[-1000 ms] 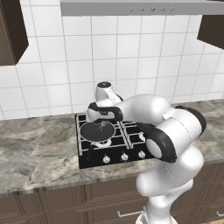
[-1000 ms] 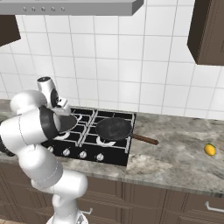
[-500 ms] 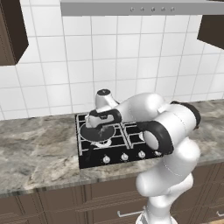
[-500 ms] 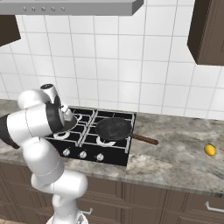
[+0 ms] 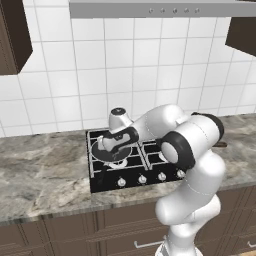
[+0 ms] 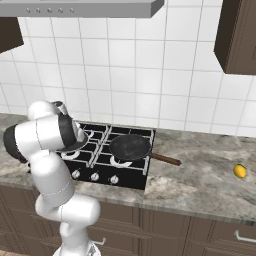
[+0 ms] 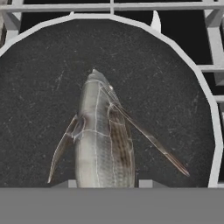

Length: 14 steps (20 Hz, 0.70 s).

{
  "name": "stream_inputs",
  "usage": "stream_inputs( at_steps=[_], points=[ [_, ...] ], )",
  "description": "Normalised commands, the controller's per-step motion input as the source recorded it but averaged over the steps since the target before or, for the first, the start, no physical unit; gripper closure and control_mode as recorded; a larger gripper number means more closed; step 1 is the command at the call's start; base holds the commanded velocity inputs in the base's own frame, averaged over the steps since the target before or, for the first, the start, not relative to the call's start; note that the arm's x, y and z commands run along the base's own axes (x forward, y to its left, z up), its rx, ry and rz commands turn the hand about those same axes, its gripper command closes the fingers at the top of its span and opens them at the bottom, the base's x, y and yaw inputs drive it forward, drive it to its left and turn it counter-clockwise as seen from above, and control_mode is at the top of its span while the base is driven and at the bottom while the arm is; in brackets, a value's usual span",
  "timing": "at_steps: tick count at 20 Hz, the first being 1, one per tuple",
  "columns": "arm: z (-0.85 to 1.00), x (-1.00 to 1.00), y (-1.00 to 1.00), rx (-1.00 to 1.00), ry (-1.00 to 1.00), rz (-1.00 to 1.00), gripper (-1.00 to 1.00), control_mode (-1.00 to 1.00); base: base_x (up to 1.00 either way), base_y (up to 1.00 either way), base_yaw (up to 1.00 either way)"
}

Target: Place both pans onto different burners. Then place the lemon and the fish on different pans.

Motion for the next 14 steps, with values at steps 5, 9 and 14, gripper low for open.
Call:
stream_inputs(
  at_steps=[5,9,14],
  points=[
    [-0.02,0.01,0.03,0.00,0.00,0.01,-1.00,-1.00,0.00,0.00,0.00],
    [0.00,0.00,0.03,0.00,0.00,0.00,-1.00,-1.00,0.00,0.00,0.00],
    [0.00,0.00,0.00,0.00,0.00,0.00,-1.00,-1.00,0.00,0.00,0.00]
  ],
)
